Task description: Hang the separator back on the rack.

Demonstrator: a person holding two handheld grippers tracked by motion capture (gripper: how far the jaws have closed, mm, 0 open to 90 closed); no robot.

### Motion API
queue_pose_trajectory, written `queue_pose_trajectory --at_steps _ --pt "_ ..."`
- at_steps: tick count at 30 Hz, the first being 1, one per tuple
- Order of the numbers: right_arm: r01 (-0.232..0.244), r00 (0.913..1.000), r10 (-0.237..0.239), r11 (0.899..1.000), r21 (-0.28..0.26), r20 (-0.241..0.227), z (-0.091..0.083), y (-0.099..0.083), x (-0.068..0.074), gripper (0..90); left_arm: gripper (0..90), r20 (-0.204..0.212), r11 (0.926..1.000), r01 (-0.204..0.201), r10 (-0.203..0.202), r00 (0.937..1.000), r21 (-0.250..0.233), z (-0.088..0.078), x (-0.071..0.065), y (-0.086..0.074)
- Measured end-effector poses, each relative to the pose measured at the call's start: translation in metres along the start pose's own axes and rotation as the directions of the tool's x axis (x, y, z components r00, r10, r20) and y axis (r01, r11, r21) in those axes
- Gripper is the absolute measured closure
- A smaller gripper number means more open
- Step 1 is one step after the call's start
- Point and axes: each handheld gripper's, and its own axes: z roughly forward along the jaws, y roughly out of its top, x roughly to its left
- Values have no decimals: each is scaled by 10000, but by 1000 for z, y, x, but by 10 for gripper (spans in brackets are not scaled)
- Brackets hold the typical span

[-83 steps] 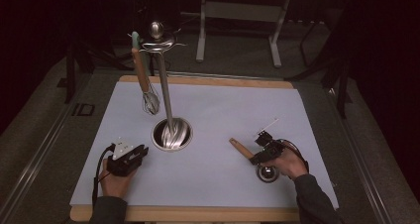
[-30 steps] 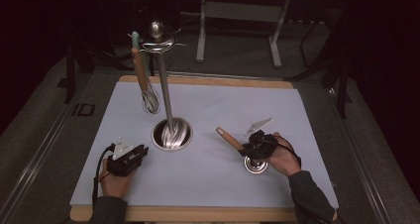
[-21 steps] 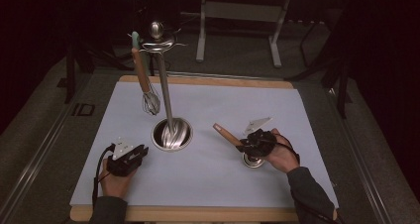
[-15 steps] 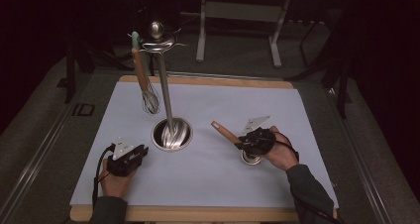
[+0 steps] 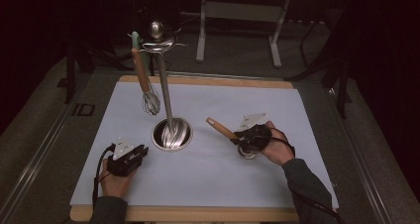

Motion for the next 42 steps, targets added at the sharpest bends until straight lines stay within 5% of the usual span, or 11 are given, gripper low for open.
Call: queue_pose_trajectory --at_steps 13,26,42 --pt "417 9991 -409 9922 -1178 91 -10 20 -7 707 755 -16 10000 -41 41 10000 29 1 -1 0" --pt "1050 9945 -1033 9735 -2030 191 -16 43 5 707 754 -29 9999 -101 101 9999 77 1 -1 0" --pt "1659 9860 -1575 9581 -2333 543 -31 68 9 708 754 -60 9999 -118 119 9999 89 1 -2 0"
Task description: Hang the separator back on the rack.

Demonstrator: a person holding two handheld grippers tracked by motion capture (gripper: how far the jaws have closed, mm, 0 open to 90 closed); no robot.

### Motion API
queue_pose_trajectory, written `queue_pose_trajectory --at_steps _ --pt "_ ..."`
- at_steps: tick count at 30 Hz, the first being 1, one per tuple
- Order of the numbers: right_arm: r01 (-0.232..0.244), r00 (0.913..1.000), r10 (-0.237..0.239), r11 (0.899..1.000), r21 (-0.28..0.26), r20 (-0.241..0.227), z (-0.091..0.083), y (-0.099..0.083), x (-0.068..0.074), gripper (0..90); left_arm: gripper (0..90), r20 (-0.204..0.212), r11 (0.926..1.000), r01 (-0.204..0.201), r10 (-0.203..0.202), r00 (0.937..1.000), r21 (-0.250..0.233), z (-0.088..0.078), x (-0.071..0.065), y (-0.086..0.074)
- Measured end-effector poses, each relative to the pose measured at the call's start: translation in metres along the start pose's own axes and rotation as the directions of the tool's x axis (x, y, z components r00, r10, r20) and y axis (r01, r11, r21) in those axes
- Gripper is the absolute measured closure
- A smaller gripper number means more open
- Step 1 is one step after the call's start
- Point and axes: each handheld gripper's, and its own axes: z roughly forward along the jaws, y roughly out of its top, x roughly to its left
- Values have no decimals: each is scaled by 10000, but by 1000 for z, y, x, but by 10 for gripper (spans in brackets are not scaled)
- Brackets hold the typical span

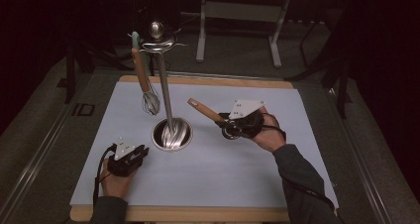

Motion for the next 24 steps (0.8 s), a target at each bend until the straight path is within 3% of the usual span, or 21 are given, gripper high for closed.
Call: queue_pose_trajectory --at_steps 24 --pt "882 9953 -856 9944 -587 455 -12 43 2 707 754 21 10000 -22 22 10000 31 0 0 0"
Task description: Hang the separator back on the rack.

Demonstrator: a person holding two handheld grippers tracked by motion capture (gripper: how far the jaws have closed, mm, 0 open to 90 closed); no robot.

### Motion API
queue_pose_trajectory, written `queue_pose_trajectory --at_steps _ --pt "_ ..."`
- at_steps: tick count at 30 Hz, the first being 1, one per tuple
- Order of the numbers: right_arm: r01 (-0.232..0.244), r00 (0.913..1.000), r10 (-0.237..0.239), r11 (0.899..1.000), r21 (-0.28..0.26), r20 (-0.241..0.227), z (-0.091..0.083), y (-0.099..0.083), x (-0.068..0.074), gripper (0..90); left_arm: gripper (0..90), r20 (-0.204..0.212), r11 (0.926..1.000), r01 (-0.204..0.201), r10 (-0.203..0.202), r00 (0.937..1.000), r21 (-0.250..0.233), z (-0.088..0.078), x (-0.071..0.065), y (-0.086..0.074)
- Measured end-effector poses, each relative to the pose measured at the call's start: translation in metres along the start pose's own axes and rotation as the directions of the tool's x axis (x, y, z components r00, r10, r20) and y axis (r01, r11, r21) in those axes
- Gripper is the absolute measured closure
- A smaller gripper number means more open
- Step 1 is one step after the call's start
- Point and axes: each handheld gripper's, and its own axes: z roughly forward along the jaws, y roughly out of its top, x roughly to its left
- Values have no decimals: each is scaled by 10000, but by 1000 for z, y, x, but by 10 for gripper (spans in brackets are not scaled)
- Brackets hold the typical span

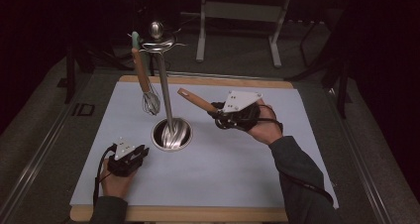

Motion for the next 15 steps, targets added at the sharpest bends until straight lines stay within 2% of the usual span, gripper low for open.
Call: queue_pose_trajectory --at_steps 15 --pt "538 9968 -518 9980 -323 610 -12 32 -9 707 754 21 10000 22 -22 10000 30 0 0 0"
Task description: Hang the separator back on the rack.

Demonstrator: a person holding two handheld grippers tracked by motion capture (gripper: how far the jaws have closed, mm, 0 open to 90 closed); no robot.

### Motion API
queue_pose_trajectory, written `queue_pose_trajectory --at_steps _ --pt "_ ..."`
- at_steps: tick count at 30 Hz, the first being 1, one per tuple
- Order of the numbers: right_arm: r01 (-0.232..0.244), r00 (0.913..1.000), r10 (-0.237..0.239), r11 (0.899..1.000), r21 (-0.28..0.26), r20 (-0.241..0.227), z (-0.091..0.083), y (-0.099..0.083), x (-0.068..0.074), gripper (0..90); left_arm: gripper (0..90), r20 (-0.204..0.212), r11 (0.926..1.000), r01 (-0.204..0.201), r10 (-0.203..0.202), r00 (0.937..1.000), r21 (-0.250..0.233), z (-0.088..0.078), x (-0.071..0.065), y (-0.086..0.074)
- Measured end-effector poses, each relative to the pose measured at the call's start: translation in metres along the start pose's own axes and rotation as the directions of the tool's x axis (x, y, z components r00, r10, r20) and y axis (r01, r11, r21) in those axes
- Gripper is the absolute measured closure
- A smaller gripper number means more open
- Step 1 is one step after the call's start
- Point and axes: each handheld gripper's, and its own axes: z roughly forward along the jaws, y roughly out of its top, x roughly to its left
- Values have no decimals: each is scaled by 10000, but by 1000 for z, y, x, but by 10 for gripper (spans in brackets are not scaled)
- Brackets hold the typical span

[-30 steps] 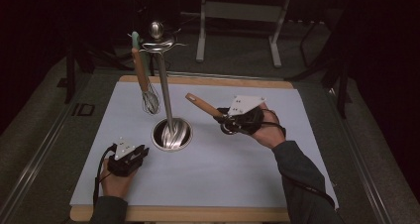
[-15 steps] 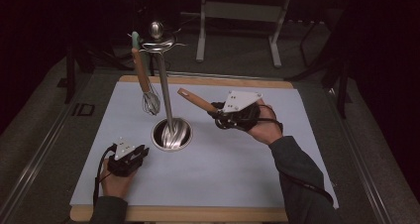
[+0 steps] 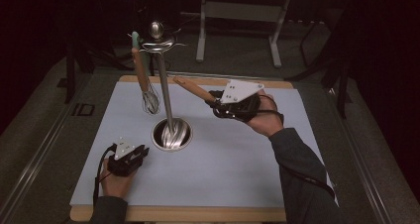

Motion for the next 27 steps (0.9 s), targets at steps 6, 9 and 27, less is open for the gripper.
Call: queue_pose_trajectory --at_steps 6,9,27 --pt "245 9994 -241 9996 -157 249 -3 12 -2 707 754 -7 10000 -12 12 10000 -12 0 0 0" --pt "243 9992 -232 9992 -325 339 -7 17 -4 707 754 -13 10000 -21 21 10000 -12 0 0 0" --pt "533 9973 -463 9903 -1285 573 -25 51 -5 708 754 -1 10000 -29 29 10000 0 0 0 0"
